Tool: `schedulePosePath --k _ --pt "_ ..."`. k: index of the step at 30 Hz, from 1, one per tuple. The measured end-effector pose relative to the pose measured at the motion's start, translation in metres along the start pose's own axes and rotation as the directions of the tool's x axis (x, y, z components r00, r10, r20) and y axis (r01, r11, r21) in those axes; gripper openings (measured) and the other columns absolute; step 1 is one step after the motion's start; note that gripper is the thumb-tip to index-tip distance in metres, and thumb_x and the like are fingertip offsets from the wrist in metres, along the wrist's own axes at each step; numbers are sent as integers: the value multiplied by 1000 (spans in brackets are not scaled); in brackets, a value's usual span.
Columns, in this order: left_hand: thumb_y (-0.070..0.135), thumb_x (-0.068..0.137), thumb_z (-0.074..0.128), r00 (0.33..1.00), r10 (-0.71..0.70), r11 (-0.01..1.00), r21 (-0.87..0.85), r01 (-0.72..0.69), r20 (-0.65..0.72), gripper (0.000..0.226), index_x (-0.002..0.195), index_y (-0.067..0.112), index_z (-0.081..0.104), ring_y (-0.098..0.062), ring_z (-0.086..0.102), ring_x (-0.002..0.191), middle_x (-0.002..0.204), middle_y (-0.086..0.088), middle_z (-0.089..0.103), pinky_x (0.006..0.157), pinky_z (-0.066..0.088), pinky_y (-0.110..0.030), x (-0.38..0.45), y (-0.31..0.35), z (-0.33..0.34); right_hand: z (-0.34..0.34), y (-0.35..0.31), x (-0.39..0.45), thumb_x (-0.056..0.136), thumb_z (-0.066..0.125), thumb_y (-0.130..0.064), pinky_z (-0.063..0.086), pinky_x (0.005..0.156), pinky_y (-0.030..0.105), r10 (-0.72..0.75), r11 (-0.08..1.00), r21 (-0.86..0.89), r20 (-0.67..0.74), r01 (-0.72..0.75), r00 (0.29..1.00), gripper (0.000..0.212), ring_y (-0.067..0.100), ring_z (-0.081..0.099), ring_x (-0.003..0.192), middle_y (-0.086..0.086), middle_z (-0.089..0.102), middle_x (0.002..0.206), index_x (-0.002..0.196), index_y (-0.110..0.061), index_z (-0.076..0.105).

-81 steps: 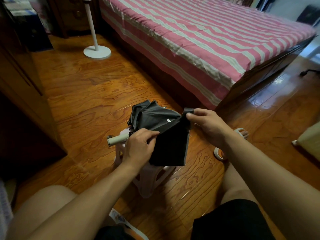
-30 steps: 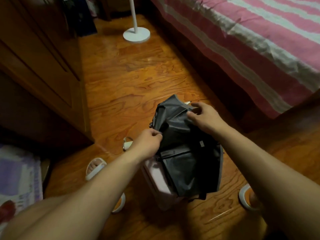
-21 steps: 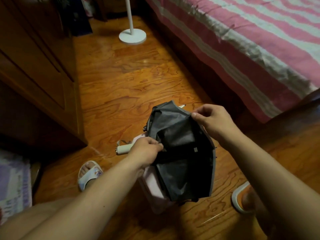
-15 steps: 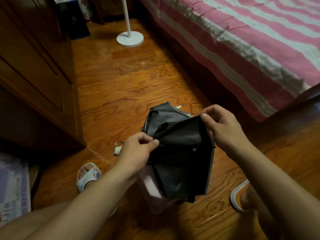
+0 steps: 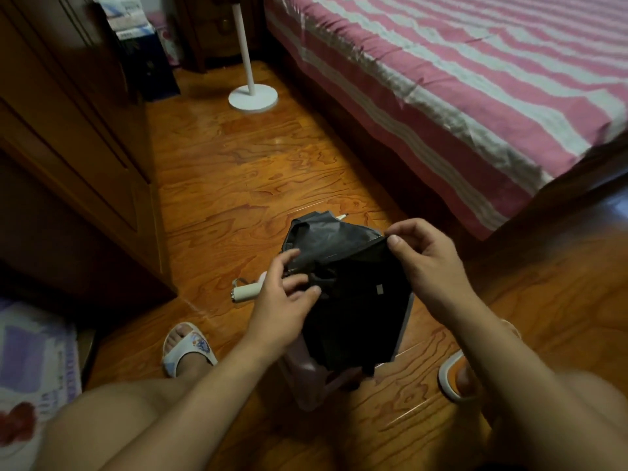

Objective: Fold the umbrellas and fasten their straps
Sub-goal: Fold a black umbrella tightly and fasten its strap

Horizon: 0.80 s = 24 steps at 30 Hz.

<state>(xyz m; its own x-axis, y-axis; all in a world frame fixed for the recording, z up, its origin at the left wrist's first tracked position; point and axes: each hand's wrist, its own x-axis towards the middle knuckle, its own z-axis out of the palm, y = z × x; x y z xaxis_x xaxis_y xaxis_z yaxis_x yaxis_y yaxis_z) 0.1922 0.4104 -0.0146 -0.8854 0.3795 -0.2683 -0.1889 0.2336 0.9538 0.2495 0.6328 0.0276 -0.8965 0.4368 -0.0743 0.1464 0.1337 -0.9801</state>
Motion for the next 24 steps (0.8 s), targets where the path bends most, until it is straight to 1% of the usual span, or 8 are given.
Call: schedulePosePath --k 3,7,9,12,14,16,19,24 --pt "-4 94 65 995 -65 998 15 64 74 78 151 41 37 2 68 106 137 -3 57 105 53 -40 -30 6 0 1 -8 -23 101 61 -12 56 87 48 85 994 -64 -4 -85 996 10 24 68 92 16 71 102 106 -16 69" --pt "-12 91 63 995 -97 994 -49 97 -4 86 157 32 31 10 68 88 140 -11 53 101 55 -41 -49 20 10 -5 -21 -42 102 58 -10 57 82 38 155 985 -67 -68 -159 986 13 28 68 97 10 71 102 108 -15 69" --pt "-16 89 64 995 -93 995 -36 92 -31 92 157 36 28 0 71 84 146 -13 51 98 56 -46 -50 21 15 -9 -26 -42 103 56 -8 55 71 21 156 986 -55 -71 -160 985 19 15 66 100 -2 71 105 110 -17 71" --pt "-18 87 63 994 -109 994 -14 109 -30 101 158 41 23 -27 71 82 154 -12 43 91 59 -45 -44 19 19 -11 -33 -32 104 55 -12 49 71 20 189 980 -63 -24 -190 982 26 10 63 107 -6 69 116 109 -27 75" --pt "-16 89 62 994 -99 995 4 99 -38 93 156 40 30 -26 71 82 155 -10 42 86 60 -34 -38 18 21 -10 -36 -22 103 56 -14 47 72 25 219 971 -91 -23 -220 975 24 13 63 105 -4 69 113 105 -27 76" --pt "-3 94 64 996 -79 997 -17 78 -44 72 146 44 46 -10 66 87 148 -7 51 88 56 -27 -33 15 22 -10 -37 -13 102 57 -14 48 72 29 256 962 -84 -57 -261 965 22 17 63 103 -2 69 109 100 -25 76" --pt "24 93 72 991 -73 997 -1 74 -114 50 128 56 56 -6 61 116 119 11 68 109 48 -43 -22 7 22 -10 -38 -6 102 57 -15 52 79 34 302 949 -87 -44 -305 952 21 21 62 106 1 67 113 98 -25 75" --pt "21 93 72 980 59 984 179 -24 -192 44 130 44 64 -2 66 106 99 42 61 104 51 -45 -16 13 18 -12 -42 5 102 57 -14 52 89 38 295 949 -111 -27 -296 955 19 22 58 113 3 64 118 101 -23 74"
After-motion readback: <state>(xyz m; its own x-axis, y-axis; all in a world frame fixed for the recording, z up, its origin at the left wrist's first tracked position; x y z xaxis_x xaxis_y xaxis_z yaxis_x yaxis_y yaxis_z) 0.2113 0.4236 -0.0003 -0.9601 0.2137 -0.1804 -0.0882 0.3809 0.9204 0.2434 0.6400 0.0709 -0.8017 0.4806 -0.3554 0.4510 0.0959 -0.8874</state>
